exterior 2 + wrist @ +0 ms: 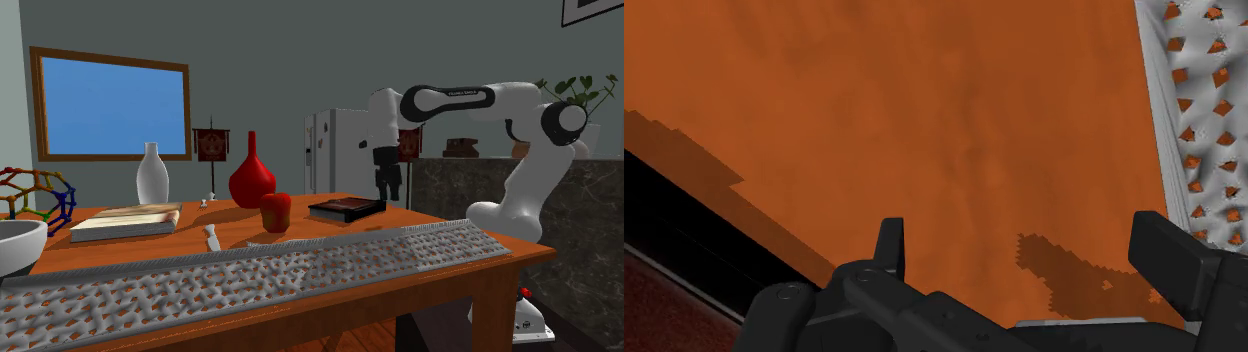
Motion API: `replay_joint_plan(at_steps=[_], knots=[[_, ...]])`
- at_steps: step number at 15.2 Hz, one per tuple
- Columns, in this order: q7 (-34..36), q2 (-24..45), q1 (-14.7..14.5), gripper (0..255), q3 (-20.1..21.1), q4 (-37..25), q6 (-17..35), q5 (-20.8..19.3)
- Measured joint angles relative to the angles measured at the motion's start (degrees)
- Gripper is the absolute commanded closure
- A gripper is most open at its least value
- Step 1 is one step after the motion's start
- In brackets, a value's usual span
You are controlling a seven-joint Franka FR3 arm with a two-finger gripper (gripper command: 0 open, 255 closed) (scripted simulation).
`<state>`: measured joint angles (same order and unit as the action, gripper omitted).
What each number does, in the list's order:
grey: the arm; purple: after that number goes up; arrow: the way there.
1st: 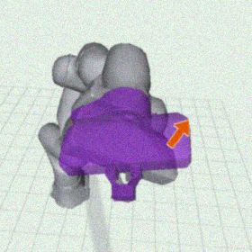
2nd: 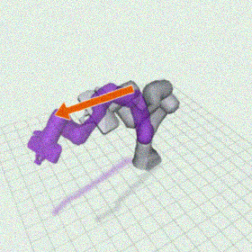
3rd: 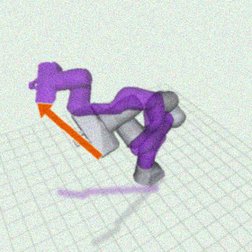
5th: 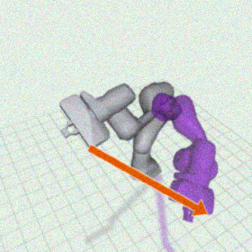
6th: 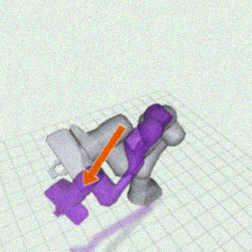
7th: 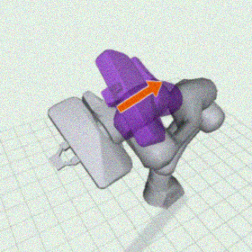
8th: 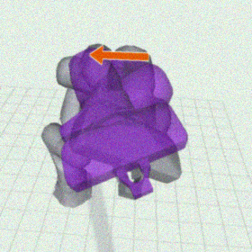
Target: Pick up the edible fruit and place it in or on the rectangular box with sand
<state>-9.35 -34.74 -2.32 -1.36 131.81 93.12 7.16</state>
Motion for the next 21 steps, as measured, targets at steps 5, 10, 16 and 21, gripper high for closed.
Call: replay_joint_plan(at_steps=[5, 10, 16, 21], knots=[[-1.47, 9.51, -1.44, 0, 1.09, -7.54, 4.64, 0.12], [-3.07, 18.10, -2.53, 0, 2.00, -15.54, 7.86, -0.14], [-4.48, 30.24, -3.72, 0, 3.26, -29.13, 9.58, -1.01], [-4.97, 39.80, -4.99, 0, 4.54, -41.59, 9.35, -2.27]])
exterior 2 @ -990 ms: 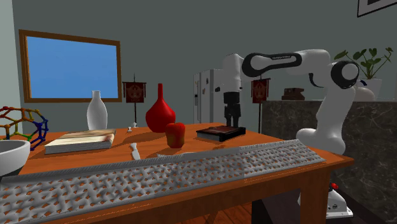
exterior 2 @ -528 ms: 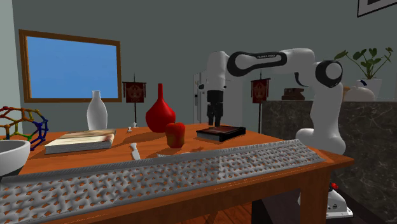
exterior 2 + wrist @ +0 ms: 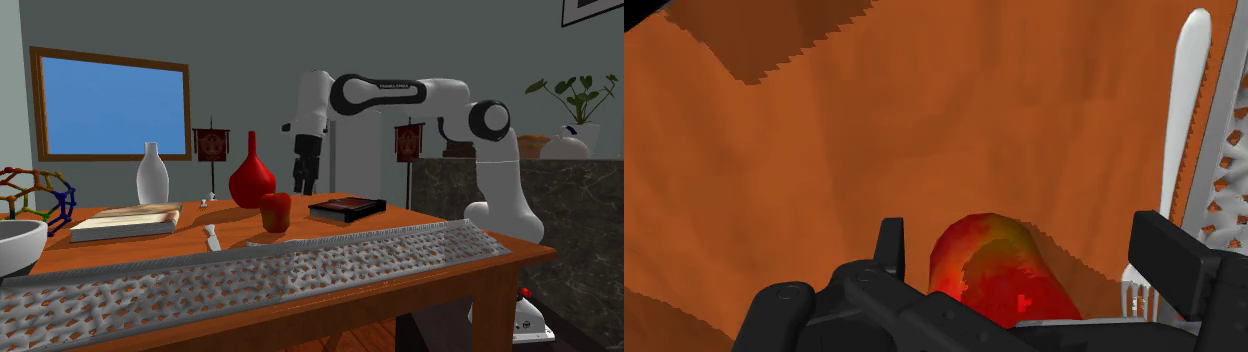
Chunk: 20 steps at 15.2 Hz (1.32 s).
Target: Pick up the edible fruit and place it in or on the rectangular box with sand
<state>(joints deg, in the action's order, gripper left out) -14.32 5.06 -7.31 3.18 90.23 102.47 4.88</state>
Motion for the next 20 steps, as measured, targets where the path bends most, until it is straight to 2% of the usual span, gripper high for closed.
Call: replay_joint_plan(at_steps=[2, 4, 11, 17, 18, 20], knots=[[-0.51, 4.38, -0.40, 0, 0.32, -5.94, -0.57, -0.60], [-0.44, 6.05, -0.73, 0, 0.55, -8.18, -0.69, -0.90], [-0.59, 6.92, -0.96, 0, 0.68, -4.52, 3.99, -0.99], [-0.57, 7.02, -0.99, 0, 0.69, -4.17, 4.48, -0.99], [-0.57, 7.02, -0.99, 255, 0.69, -4.17, 4.48, -0.99], [-0.57, 6.96, -0.99, 255, 0.69, -4.19, 4.50, -0.99]])
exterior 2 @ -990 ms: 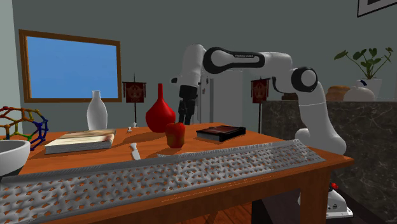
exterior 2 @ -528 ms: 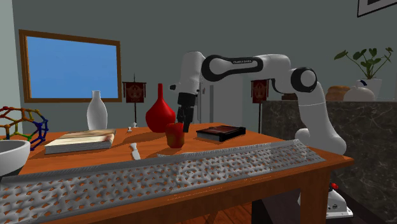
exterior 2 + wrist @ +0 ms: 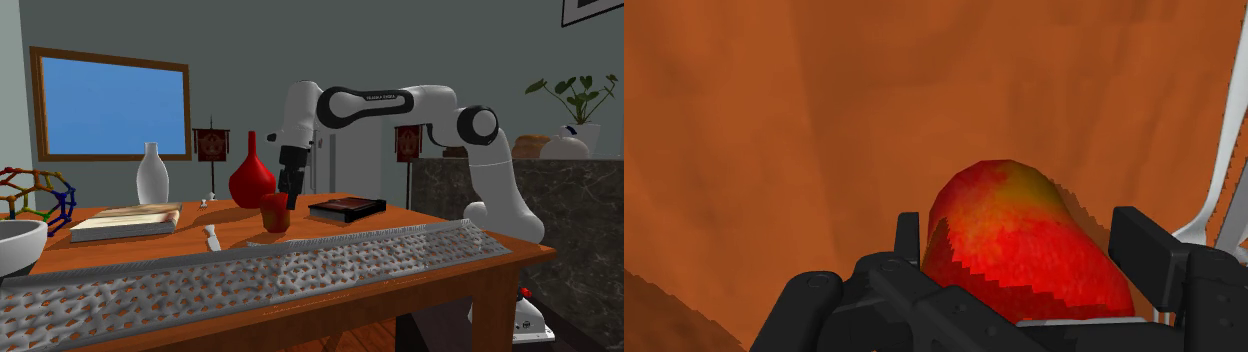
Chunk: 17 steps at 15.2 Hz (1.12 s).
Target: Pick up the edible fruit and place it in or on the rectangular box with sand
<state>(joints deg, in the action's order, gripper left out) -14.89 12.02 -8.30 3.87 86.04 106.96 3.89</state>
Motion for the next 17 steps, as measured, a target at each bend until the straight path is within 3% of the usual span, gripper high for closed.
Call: replay_joint_plan(at_steps=[9, 17], knots=[[0.00, 0.06, 0.01, 255, -0.01, -0.35, -0.34, -0.01], [0.44, 1.15, -0.01, 255, -0.01, -7.73, -6.64, -0.18]])
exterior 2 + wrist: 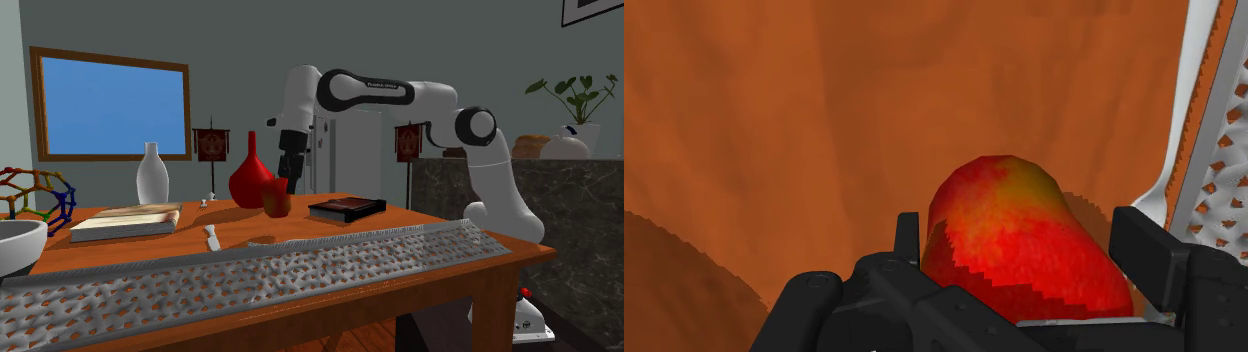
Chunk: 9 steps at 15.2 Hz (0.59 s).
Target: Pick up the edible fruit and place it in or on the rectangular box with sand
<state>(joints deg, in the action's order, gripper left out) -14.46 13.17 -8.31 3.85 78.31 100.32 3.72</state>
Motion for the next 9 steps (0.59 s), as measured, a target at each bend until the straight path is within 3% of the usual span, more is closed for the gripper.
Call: replay_joint_plan(at_steps=[9], knots=[[0.76, 3.20, -0.23, 255, 0.08, -11.64, -8.41, -0.32]])
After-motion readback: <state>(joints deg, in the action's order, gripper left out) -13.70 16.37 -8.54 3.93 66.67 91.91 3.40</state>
